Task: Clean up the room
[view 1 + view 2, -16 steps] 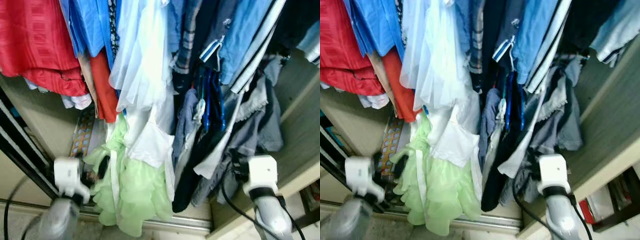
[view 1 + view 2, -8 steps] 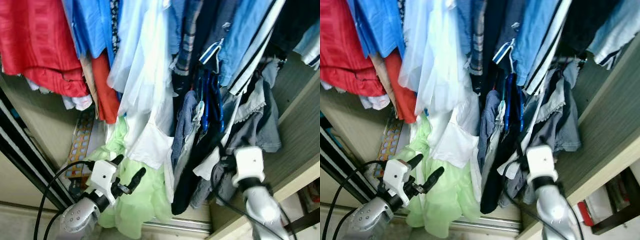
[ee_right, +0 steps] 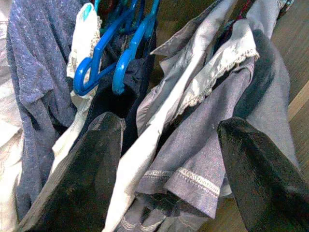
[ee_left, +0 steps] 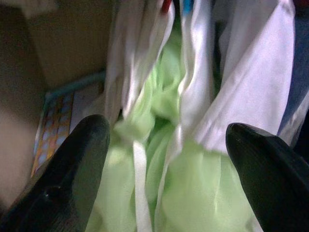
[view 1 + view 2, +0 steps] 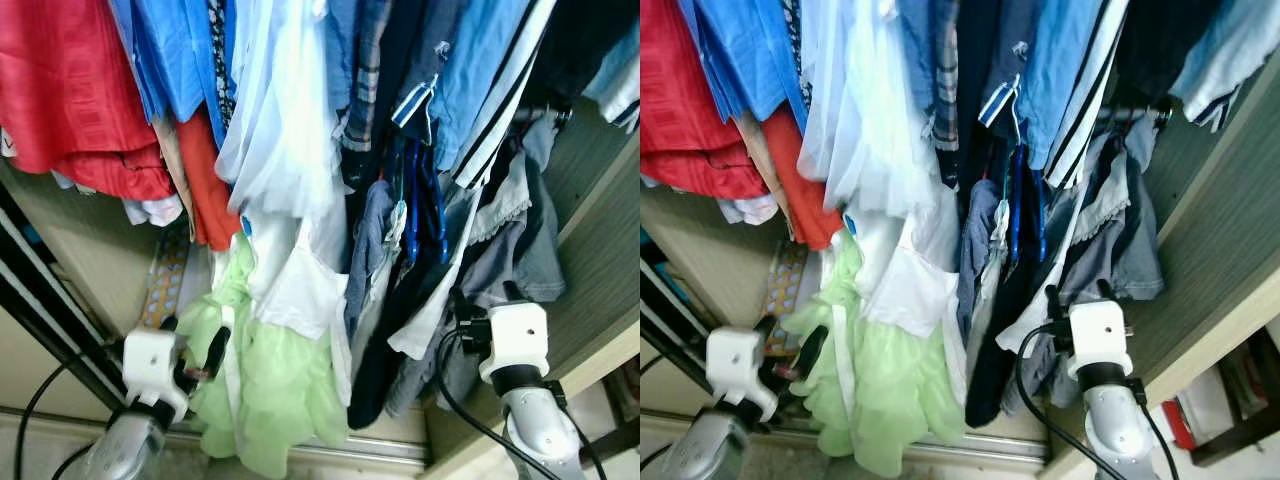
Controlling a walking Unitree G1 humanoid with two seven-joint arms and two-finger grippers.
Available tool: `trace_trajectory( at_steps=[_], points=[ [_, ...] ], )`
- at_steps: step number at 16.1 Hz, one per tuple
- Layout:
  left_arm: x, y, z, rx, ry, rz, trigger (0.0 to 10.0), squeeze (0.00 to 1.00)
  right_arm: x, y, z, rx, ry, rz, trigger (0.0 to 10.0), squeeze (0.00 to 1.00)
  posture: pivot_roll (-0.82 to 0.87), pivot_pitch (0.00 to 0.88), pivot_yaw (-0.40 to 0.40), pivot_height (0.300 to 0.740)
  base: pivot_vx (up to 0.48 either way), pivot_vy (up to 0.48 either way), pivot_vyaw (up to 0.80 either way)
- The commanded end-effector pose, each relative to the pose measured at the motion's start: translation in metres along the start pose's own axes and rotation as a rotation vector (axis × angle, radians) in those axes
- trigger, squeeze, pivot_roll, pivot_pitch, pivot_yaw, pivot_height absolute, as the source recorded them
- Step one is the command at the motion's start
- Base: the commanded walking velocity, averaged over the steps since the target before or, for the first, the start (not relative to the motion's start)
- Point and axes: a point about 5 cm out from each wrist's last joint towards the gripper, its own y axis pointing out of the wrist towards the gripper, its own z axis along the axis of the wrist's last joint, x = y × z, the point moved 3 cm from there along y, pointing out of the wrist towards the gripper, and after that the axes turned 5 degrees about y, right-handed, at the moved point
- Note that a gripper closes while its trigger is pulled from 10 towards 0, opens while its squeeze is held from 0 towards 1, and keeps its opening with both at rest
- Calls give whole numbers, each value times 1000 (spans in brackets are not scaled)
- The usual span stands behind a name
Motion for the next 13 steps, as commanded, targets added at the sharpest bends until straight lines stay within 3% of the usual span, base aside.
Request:
trace_trajectory(
  at_steps=[1,5,8,11,13],
  points=[
    [-5,-2,6,15,18,23,10000,0,5,0,5,3,-20,-14,10000,0,-43,102,-38,740,0,0,0],
    [-3,-1,9,28,-3,50,10000,0,-4,3,5,-5,-26,8,10000,0,-39,97,-30,740,0,0,116],
    [4,10,17,18,-73,27,10000,0,-5,8,9,6,-23,9,10000,0,-46,90,-24,740,0,0,800],
    [10,11,20,-38,-38,-32,10000,0,-4,8,7,-3,-23,10,10000,0,-43,91,-23,740,0,0,800],
    [7,10,22,-11,-45,10,10000,0,-7,8,7,-7,-16,15,10000,0,-36,91,-17,740,0,0,800]
  ],
)
